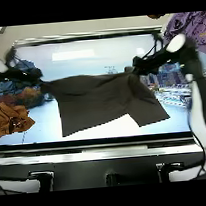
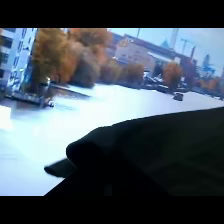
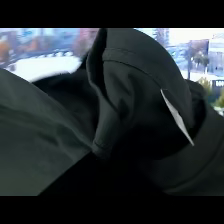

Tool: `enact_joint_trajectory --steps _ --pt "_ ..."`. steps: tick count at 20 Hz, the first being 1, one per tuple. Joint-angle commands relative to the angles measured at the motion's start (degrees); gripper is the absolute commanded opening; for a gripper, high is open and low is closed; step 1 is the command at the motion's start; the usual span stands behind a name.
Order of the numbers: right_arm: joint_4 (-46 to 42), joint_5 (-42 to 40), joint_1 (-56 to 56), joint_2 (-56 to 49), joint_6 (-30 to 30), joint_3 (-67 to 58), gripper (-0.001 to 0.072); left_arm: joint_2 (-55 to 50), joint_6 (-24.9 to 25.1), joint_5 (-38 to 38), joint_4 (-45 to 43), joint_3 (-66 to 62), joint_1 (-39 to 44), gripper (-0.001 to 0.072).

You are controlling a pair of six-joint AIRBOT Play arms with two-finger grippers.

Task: Fold the clothes and pants, and hang the long-sleeved shirts on hangers.

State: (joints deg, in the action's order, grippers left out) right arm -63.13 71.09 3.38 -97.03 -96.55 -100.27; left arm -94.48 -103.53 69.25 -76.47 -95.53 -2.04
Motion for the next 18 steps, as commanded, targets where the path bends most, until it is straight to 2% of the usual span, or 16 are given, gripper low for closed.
enact_joint_trajectory --steps 1,2,3,4,6,7,8,12,15,18 --pt "4.2 -10.2 0.0 -10.6 -0.3 0.9 0.0039 -9.9 -2.3 -4.6 0.9 0.6 1.5 0.0018" --pt "5.8 -12.0 0.0 -11.7 -0.3 0.9 0.0042 -10.7 -2.4 -5.0 1.5 0.6 1.6 0.0021" --pt "6.4 -13.4 0.0 -12.1 -0.2 0.9 0.0091 -10.9 -2.5 -5.3 1.9 0.6 1.5 0.0070" --pt "6.4 -14.4 0.0 -12.0 -0.1 0.9 0.0174 -10.8 -2.4 -5.1 1.9 0.3 1.4 0.0218" --pt "6.5 -12.8 -1.1 -10.9 0.5 -0.2 0.0293 -9.9 -1.7 -2.2 1.9 -1.6 0.2 0.0545" --pt "6.5 -10.4 -2.7 -10.1 1.6 -1.4 0.0408 -8.9 -0.5 -0.2 1.8 -2.8 -0.7 0.0615" --pt "6.5 -7.2 -5.2 -8.9 3.7 -2.9 0.0445 -7.1 1.4 1.9 1.8 -3.4 -1.8 0.0614" --pt "7.1 5.8 -20.4 -4.6 15.8 -3.0 0.0448 2.5 6.0 8.9 0.9 0.0 -6.5 0.0614" --pt "12.7 9.3 -31.2 -3.5 20.6 4.4 0.0448 11.9 6.0 6.5 1.0 13.5 -8.8 0.0614" --pt "18.4 9.1 -35.0 -3.5 26.9 13.8 0.0448 20.2 6.0 0.5 5.3 28.5 -9.3 0.0613"
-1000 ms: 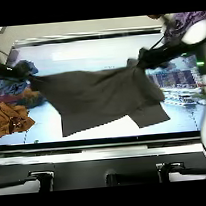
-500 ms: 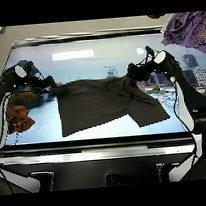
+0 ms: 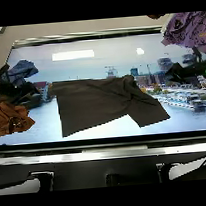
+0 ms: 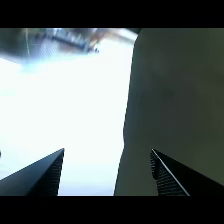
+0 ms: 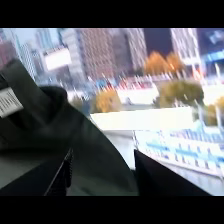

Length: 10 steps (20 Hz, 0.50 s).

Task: Fold the clothes and pants, and hang the long-sleeved shirts on hangers.

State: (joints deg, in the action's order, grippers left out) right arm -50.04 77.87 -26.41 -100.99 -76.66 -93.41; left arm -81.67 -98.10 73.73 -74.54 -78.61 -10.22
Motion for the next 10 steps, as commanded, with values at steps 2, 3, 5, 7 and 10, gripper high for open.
enact_joint_trajectory --steps 2,3,5,7,10 --pt "7.0 0.1 -4.4 0.2 9.6 10.9 0.0486 10.1 0.6 -6.4 8.1 18.1 -1.1 0.0613" --pt "7.2 -0.6 -3.6 -0.2 10.5 12.0 0.0486 10.8 0.7 -6.9 9.8 20.5 -1.1 0.0613" --pt "7.6 -1.4 -1.7 -1.9 11.1 12.6 0.0486 11.2 0.8 -7.0 11.6 23.8 -1.1 0.0613" --pt "7.6 -1.3 0.4 -4.0 11.5 12.6 0.0486 11.2 0.8 -7.2 12.2 25.3 -1.1 0.0613" --pt "7.5 -1.0 4.1 -6.4 11.6 12.6 0.0486 11.2 0.6 -7.2 12.3 25.7 -1.1 0.0613"
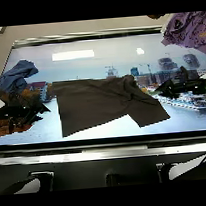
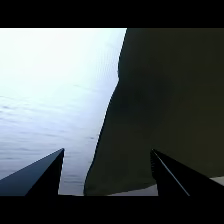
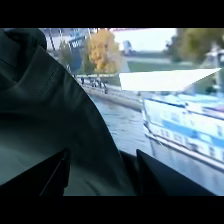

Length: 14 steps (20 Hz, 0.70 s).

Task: Fold the clothes and pants, and hang the long-sleeved shirts on hangers.

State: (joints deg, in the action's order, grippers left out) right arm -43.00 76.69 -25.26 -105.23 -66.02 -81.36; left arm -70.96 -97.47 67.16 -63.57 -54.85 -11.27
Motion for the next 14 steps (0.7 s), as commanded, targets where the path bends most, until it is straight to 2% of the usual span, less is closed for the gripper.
enact_joint_trajectory --steps 1,4,5,6,7,8,11,14 --pt "0.2 0.3 3.9 -2.5 0.9 0.6 0.0486 0.5 0.0 -0.6 1.1 1.9 -0.1 0.0610" --pt "-2.5 1.6 5.9 -2.7 -0.6 0.6 0.0473 0.5 0.5 -0.3 0.3 1.9 -0.1 0.0609" --pt "-2.6 1.6 5.9 -2.7 -1.4 0.6 0.0400 0.5 1.5 0.0 0.3 1.9 -0.1 0.0610" --pt "-2.6 1.9 5.9 -2.6 -1.6 0.5 0.0244 0.5 1.7 0.8 0.3 1.9 -0.1 0.0610" --pt "-2.7 2.2 5.9 -2.5 -1.8 0.5 0.0166 0.5 1.2 2.8 0.3 1.9 -0.1 0.0609" --pt "-2.6 2.5 5.9 -2.3 -1.9 0.5 0.0036 0.5 1.1 4.0 -0.2 2.3 -0.1 0.0609" --pt "-2.7 2.0 5.9 -0.2 -2.2 0.5 0.0037 1.7 4.2 2.7 0.1 6.4 -1.8 0.0610" --pt "-2.8 1.4 5.9 2.6 -2.8 0.5 0.0036 1.9 11.7 0.2 10.1 13.9 -4.3 0.0610"
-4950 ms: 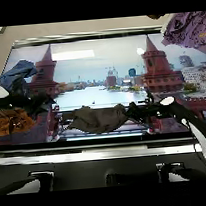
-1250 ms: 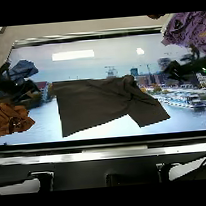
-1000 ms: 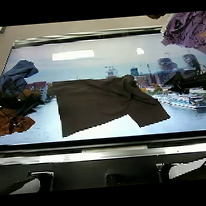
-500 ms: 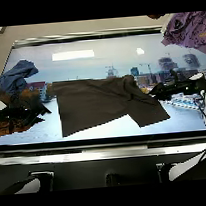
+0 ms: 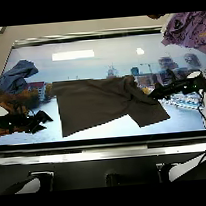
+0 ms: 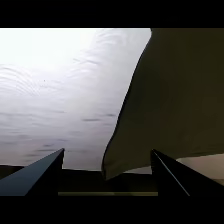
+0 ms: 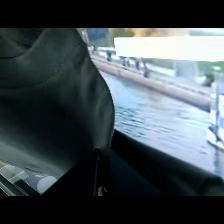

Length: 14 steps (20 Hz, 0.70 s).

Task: Fold the clothes and pants, and hang the long-sleeved shirts on hangers.

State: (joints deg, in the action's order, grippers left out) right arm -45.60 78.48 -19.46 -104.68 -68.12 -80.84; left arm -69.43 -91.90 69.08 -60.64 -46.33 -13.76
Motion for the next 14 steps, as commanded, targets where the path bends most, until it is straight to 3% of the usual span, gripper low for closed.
enact_joint_trajectory --steps 1,9,14 --pt "-0.3 -0.4 0.1 2.9 -0.8 0.0 0.0037 0.3 8.4 -2.8 9.9 7.5 -1.9 0.0610" --pt "-0.3 1.9 0.1 4.9 -2.4 0.0 0.0037 -0.2 13.4 -4.0 16.9 13.9 -0.4 0.0610" --pt "-0.3 2.8 0.1 4.9 -2.9 0.0 0.0037 -3.2 13.5 -3.4 17.9 14.4 3.1 0.0609"
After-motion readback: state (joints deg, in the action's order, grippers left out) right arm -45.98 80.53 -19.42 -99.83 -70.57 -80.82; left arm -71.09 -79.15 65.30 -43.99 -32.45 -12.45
